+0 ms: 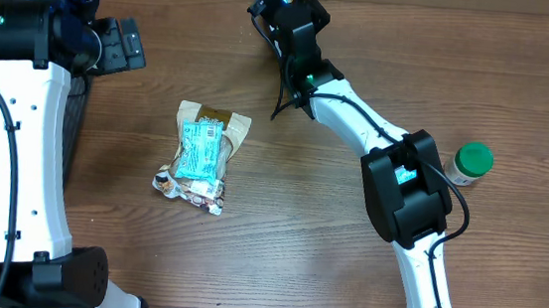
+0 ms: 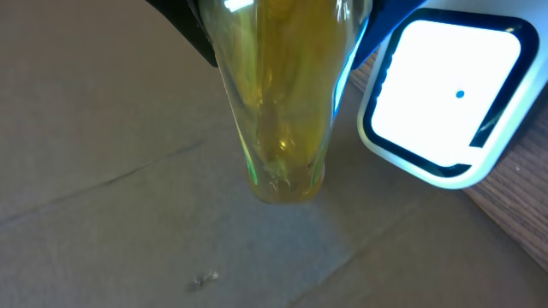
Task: Scan the item barcode
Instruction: 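Hold the oil bottle's label in front of the scanner, then carry the oil bottle right and set it upright beside the jar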
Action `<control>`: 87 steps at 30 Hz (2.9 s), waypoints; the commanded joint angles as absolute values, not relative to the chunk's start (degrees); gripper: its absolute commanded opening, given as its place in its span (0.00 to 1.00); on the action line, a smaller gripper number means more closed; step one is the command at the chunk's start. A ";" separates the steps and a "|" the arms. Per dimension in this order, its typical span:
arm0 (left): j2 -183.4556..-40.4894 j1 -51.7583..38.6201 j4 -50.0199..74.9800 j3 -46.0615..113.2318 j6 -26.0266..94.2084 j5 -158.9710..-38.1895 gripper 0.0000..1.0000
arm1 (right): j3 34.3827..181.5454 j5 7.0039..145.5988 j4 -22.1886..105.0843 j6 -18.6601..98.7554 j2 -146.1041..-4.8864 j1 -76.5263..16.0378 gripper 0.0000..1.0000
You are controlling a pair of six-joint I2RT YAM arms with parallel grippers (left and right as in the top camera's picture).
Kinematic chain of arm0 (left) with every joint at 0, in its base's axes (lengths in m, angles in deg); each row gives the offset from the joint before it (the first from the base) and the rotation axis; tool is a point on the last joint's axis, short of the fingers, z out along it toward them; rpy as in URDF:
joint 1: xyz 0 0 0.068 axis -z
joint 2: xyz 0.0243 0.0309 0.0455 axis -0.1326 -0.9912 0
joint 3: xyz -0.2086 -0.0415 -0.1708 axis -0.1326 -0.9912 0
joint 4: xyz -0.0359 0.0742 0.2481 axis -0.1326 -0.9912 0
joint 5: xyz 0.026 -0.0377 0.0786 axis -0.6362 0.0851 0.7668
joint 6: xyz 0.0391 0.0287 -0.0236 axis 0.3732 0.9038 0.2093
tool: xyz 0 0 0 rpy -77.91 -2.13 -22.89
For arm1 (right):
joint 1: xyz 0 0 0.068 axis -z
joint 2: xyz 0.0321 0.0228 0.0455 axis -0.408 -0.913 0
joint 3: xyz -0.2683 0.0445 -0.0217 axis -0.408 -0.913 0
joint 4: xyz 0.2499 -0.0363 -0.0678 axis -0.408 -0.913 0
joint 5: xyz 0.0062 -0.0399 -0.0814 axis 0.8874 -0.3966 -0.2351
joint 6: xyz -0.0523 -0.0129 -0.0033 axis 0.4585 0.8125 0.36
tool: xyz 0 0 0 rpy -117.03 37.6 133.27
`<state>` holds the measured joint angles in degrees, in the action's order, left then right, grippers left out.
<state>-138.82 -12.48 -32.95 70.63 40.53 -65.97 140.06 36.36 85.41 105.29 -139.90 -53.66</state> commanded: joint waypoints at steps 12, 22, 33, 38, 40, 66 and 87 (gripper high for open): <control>-139.22 -12.09 -32.77 70.76 40.79 -65.69 0.99 | 141.70 37.47 86.62 98.95 -141.80 -52.70 0.24; -139.22 -12.09 -32.77 70.76 40.79 -65.69 1.00 | 141.74 31.16 91.82 97.12 -139.04 -52.57 0.11; -139.24 -12.09 -32.77 70.76 40.79 -65.69 1.00 | 141.74 37.89 58.16 73.20 -120.33 -50.82 0.11; -139.26 -12.09 -32.77 70.76 40.79 -65.66 1.00 | 141.74 52.68 35.34 65.47 -112.40 -46.47 0.14; -139.28 -12.09 -32.77 70.76 40.79 -65.66 0.99 | 141.74 59.26 26.75 64.20 -110.83 -43.98 0.15; -139.28 -12.09 -32.77 70.76 40.79 -65.69 0.99 | 127.56 63.44 2.03 49.45 -111.20 -25.51 0.22; -139.30 -12.09 -32.77 70.76 40.79 -65.66 1.00 | 122.42 58.96 8.13 49.45 -111.20 -25.51 0.63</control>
